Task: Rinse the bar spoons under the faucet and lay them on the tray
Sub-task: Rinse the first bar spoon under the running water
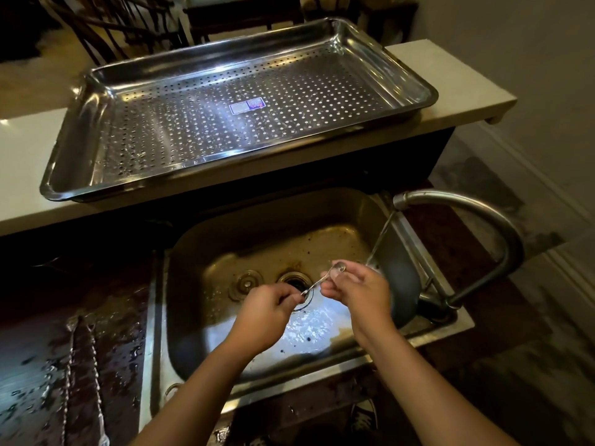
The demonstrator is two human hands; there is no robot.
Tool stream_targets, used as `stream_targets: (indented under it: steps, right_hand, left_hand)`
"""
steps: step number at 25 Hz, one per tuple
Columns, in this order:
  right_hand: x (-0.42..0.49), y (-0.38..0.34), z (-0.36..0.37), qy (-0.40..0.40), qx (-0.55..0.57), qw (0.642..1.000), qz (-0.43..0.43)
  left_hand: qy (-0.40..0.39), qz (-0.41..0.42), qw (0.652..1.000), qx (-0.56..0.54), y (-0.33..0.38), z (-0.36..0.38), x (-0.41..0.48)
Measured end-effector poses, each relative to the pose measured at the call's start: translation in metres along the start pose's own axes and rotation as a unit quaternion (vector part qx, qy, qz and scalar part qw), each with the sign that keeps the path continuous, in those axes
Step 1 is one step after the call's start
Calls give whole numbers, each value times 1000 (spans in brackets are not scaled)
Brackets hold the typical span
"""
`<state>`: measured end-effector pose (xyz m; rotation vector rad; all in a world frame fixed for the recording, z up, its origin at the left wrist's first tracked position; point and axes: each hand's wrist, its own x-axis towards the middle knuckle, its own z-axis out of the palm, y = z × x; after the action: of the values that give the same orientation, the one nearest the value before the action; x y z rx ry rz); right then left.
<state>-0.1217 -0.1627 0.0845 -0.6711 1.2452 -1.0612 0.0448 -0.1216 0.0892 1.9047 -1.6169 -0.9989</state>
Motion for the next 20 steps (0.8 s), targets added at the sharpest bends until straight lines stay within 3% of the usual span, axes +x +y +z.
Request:
stream_targets:
  steps: [11,20]
  right_hand:
    - [16,0,-21,15,28,999,22]
    - [44,-8,-40,43,19,998,44]
  left_hand:
    - [-38,-33,996,-75,6,20,11]
    - [-65,-18,997,-31,11,33,46]
